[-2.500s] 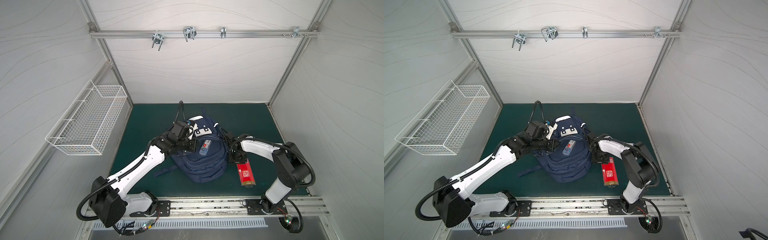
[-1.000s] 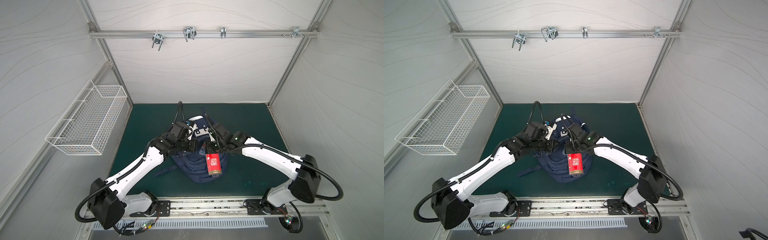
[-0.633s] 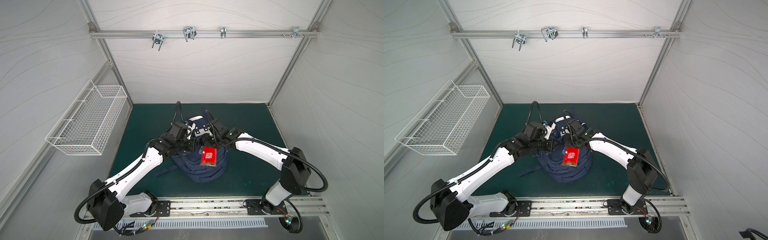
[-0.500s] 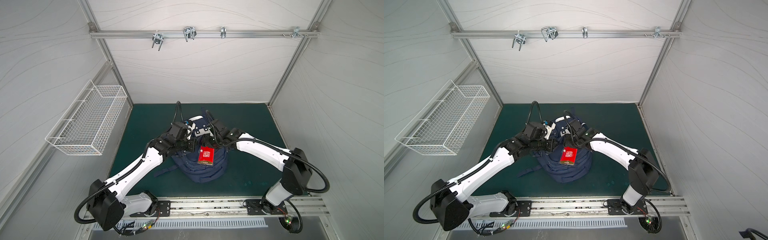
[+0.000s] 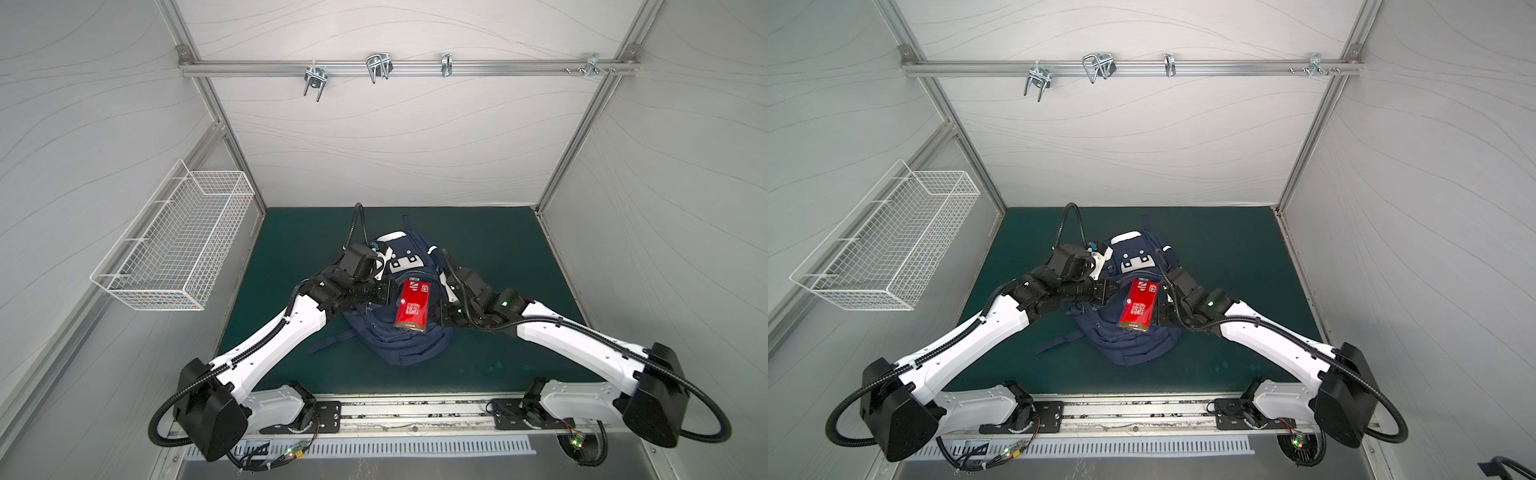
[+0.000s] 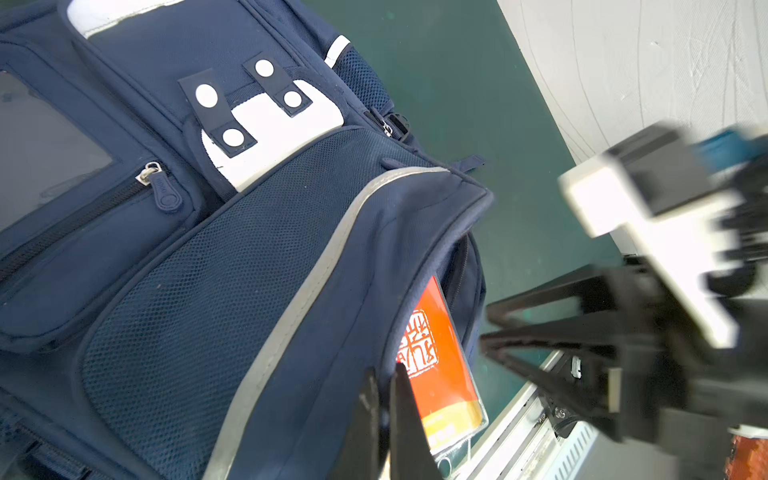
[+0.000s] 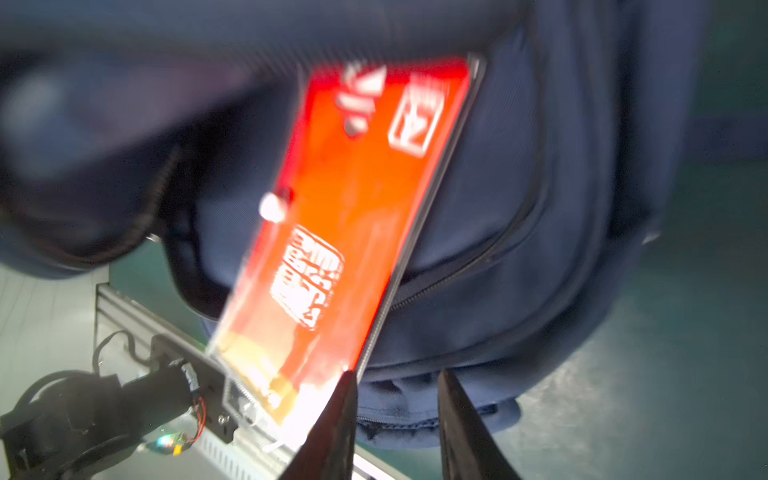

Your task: Pack the student bag

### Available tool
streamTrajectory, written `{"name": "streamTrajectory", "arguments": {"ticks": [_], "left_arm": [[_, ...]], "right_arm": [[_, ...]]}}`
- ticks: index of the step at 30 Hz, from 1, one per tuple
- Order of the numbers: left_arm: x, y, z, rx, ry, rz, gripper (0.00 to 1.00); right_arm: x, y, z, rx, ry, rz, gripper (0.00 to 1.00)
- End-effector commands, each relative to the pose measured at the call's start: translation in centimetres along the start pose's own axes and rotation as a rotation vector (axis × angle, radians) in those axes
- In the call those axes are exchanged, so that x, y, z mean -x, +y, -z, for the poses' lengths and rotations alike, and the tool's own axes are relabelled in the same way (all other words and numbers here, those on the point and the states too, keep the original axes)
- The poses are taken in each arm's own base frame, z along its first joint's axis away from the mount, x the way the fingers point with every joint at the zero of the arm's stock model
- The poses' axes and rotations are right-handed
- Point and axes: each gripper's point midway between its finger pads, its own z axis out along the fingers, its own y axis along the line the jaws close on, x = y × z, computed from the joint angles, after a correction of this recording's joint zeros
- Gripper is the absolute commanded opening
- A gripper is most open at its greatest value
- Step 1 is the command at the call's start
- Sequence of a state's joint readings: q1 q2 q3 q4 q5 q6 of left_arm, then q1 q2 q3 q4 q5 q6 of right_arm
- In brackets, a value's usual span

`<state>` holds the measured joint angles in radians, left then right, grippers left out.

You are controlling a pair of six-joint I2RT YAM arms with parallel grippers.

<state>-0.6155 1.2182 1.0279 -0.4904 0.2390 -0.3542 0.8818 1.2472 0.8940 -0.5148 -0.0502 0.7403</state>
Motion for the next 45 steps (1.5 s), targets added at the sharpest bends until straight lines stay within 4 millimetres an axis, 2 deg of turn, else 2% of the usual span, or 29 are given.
{"name": "streamTrajectory", "arguments": {"ticks": [1,5,9,14,18,22,25,29,31,35,37,41,42,45], "left_arm": [[2.4,-2.2,1.5,-0.077,-0.081,-0.023,0.00],[2.5,-2.3,1.7,-0.077,-0.086,-0.029,0.00],[2.5,-2.4,1.7,-0.084,-0.083,-0.028,0.00],[2.4,-2.7,1.7,-0.096,-0.080,-0.027,0.00],[2.3,-2.7,1.4,-0.099,-0.070,-0.022,0.00],[2.3,-2.7,1.5,-0.100,-0.070,-0.021,0.00],[2.3,-2.5,1.5,-0.092,-0.072,-0.020,0.00],[2.3,-2.7,1.4,-0.099,-0.069,-0.018,0.00],[2.2,-2.5,1.4,-0.090,-0.065,-0.015,0.00],[2.3,-2.4,1.5,-0.084,-0.068,-0.011,0.00],[2.4,-2.2,1.5,-0.070,-0.072,-0.007,0.00],[2.4,-1.8,1.2,-0.048,-0.060,0.007,0.00],[2.3,-1.8,1.1,-0.049,-0.049,0.010,0.04],[2.0,-1.7,0.9,-0.039,-0.023,0.042,0.34]], "right_arm": [[0.5,3.5,-0.9,0.144,0.005,0.002,0.31],[0.1,4.3,-2.3,0.142,0.041,-0.011,0.35],[0.1,4.4,-2.8,0.160,0.032,-0.046,0.31],[0.9,5.6,-2.8,0.233,-0.006,-0.096,0.13],[3.1,6.9,-3.1,0.264,-0.058,-0.112,0.10],[5.8,6.6,-5.4,0.192,-0.097,-0.127,0.10],[7.1,6.6,-7.1,0.188,-0.103,-0.148,0.10],[8.2,6.8,-7.8,0.189,-0.142,-0.143,0.18],[8.2,6.7,-7.5,0.182,-0.146,-0.130,0.24],[7.2,6.2,-5.0,0.150,-0.180,-0.063,0.42],[6.0,5.8,-3.4,0.116,-0.196,-0.013,0.51],[3.1,3.5,-0.3,-0.002,-0.219,0.053,0.56],[2.5,2.8,0.2,-0.024,-0.219,0.049,0.56],[0.7,1.4,1.9,-0.046,-0.225,0.054,0.57]]}}
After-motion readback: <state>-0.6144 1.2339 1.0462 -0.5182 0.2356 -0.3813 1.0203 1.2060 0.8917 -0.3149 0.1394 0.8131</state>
